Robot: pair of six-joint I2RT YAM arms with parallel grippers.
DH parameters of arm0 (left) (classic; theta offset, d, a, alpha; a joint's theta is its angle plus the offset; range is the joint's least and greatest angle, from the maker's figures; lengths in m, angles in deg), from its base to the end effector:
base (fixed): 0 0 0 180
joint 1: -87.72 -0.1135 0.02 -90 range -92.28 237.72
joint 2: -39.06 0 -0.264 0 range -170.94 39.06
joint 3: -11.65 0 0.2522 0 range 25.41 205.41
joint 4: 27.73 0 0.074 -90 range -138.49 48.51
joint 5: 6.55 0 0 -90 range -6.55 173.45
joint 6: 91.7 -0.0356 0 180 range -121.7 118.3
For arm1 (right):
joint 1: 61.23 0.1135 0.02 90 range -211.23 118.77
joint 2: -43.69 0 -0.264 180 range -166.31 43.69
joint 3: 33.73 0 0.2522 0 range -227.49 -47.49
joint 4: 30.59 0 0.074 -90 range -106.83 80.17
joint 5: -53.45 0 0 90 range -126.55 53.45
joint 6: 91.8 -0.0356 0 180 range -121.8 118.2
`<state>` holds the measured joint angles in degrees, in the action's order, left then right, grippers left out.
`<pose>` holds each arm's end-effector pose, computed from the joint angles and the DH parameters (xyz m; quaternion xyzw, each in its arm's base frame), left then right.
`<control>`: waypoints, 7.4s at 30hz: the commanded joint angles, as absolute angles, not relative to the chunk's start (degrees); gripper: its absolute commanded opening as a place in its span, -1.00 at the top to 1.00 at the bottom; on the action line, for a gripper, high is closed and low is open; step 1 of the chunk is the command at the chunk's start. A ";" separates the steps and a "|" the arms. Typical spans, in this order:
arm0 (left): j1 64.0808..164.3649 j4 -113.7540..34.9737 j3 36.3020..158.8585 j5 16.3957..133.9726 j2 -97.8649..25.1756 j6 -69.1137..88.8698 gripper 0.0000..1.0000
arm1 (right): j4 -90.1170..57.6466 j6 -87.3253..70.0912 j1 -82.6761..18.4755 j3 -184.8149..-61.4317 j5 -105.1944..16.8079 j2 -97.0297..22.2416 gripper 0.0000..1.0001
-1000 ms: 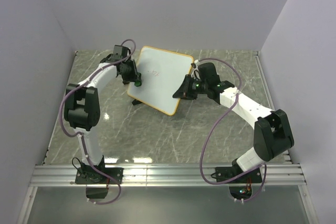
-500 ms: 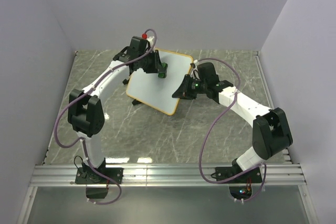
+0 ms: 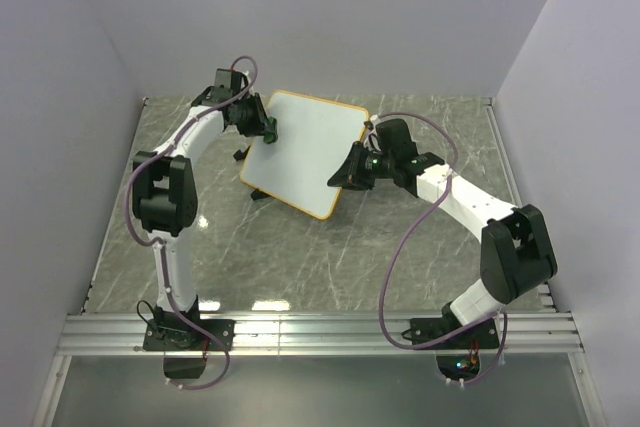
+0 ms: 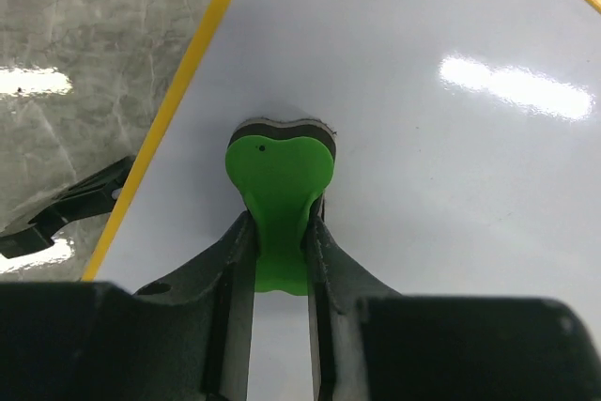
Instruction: Erase the whiteboard
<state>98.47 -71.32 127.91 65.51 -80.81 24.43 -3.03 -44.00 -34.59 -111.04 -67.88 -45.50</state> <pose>0.4661 -0.0996 0.2474 -0.0667 0.9190 -0.2517 0.2960 0.2989 0.1707 0.2592 0.0036 0.8782 0.4338 0.2012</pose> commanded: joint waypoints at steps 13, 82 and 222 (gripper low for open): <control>118.22 -72.44 123.94 56.20 -69.16 24.48 0.99 | 3.39 -34.06 -31.26 -114.02 -75.23 -50.01 1.00; 106.97 -72.78 97.66 80.54 -31.16 31.17 0.99 | -4.54 -38.89 -28.53 -172.69 -35.06 -67.83 1.00; 111.28 -70.24 74.81 90.65 -30.98 32.31 0.99 | 2.93 -48.74 -12.54 -91.69 -7.64 -28.25 -0.99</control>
